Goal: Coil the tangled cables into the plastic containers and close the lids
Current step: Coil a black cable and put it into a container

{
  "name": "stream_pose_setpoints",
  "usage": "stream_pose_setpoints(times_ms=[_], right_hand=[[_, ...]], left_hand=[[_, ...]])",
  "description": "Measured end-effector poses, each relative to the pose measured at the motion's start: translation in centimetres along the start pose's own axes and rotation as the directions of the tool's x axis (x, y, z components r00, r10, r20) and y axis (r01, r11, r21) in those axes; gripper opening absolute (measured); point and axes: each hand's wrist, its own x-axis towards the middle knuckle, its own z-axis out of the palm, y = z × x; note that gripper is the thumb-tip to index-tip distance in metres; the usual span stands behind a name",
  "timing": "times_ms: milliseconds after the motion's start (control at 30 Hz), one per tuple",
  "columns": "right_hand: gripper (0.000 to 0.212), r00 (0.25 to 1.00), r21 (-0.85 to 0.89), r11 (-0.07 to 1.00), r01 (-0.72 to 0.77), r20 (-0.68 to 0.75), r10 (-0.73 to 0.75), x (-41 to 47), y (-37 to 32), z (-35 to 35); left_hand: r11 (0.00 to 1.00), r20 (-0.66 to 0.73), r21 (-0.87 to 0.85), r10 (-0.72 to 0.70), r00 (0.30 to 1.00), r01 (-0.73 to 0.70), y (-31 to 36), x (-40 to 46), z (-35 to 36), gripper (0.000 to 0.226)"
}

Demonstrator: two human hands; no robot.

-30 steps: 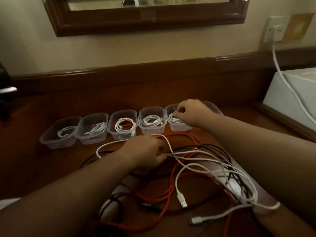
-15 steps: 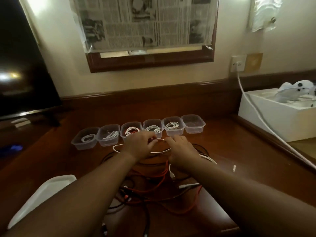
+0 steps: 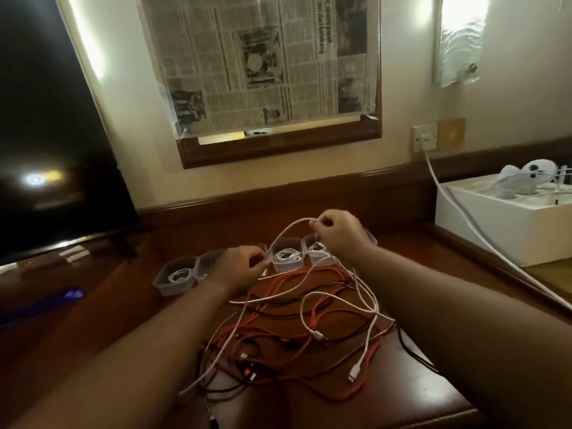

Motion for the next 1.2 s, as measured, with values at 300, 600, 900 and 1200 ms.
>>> stream_pose_setpoints(times_ms=[300,600,900,1200], right_hand=[[0.019,0.988,-0.219,0.973,0.071,0.15,-0.039,0.0,1.1,-0.3],[0.075,0.939,-0.488,0.85,0.198,0.343,-0.022,-2.8,4.4,3.7],[0.042,0.89,-0.477,0.835,0.274,0.454,-0.033,-4.2,4.4,4.5],[0.018,0.784,-0.421,0.872,0.251,0.617,0.072,-6.5,2.9,5.1]], left_hand=[[0.988,0.053,-0.041,-0.147,0.988,0.149,-4.5,-1.7,2.5,0.014],[0.976,-0.088,-0.183,-0.136,0.987,0.118,-4.0,-3.5,4.8,0.023],[0.895,0.455,0.265,0.213,0.865,-0.36,-1.7,-6.2,7.7,0.029],[0.965,0.32,0.106,0.193,0.928,-0.238,-0.4,-6.4,7.4,0.015]])
